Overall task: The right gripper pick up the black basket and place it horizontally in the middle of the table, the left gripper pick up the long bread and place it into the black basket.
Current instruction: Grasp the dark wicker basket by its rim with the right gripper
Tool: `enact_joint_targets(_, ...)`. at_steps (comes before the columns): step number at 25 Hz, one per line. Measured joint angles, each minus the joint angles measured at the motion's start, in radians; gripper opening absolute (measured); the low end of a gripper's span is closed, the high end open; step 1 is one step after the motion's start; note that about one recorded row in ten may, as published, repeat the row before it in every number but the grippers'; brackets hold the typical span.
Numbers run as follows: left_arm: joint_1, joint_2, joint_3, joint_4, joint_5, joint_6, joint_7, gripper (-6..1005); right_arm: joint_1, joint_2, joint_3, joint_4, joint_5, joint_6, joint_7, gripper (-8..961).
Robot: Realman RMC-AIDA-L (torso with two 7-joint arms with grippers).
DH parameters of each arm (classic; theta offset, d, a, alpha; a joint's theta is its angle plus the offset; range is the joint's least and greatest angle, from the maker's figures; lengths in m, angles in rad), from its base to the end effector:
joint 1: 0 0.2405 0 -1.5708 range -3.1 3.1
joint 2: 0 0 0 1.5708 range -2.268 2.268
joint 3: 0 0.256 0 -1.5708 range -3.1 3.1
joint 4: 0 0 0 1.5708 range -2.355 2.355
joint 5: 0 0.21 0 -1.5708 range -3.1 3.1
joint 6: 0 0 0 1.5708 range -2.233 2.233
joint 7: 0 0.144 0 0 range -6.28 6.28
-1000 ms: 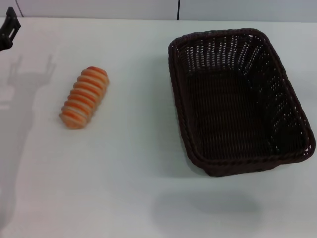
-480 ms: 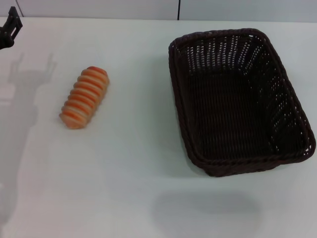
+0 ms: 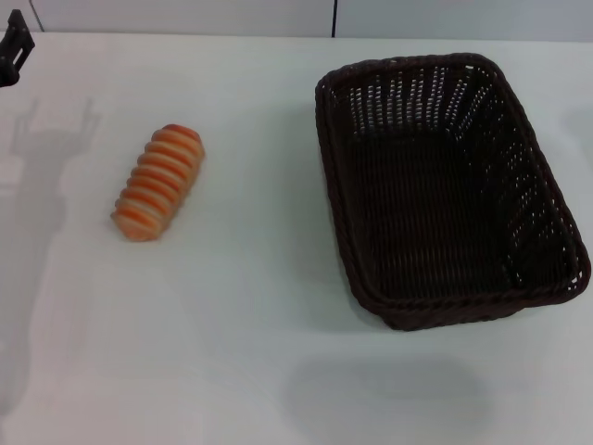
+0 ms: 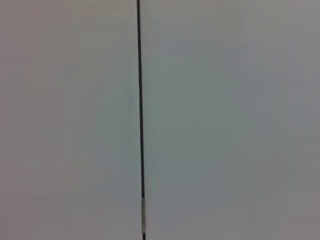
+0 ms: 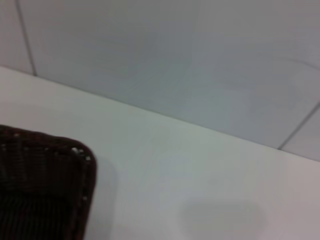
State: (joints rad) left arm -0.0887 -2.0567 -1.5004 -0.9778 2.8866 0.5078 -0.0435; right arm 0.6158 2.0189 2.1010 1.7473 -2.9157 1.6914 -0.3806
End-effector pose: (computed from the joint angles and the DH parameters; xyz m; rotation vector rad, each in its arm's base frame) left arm -0.3111 0.3457 0.0554 -1.4820 -0.5978 -0.5641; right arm 0.1768 0.3713 0.1575 -1.9395 1.0297 -0.3111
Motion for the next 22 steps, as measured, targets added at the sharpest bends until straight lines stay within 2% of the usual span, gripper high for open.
enact_joint_targets(9,-0.002,0.000,-0.009,0.008,0.000,0.000,-0.004,792,0.038,0.007,-0.105,-0.064,-0.002,-0.031,0.056,471)
enact_joint_targets(14,-0.001,0.000,-0.010,0.008,0.000,0.000,-0.004,792,0.054,0.023,-0.171,-0.102,-0.002,-0.053,0.091,470)
enact_joint_targets(19,0.002,0.000,-0.022,0.012,0.000,0.002,-0.004,791,0.054,0.055,-0.224,-0.153,0.008,-0.115,0.111,471)
enact_joint_targets(22,0.000,0.001,-0.024,0.014,0.000,0.001,-0.004,791,0.047,0.055,-0.265,-0.179,0.031,-0.152,0.136,471)
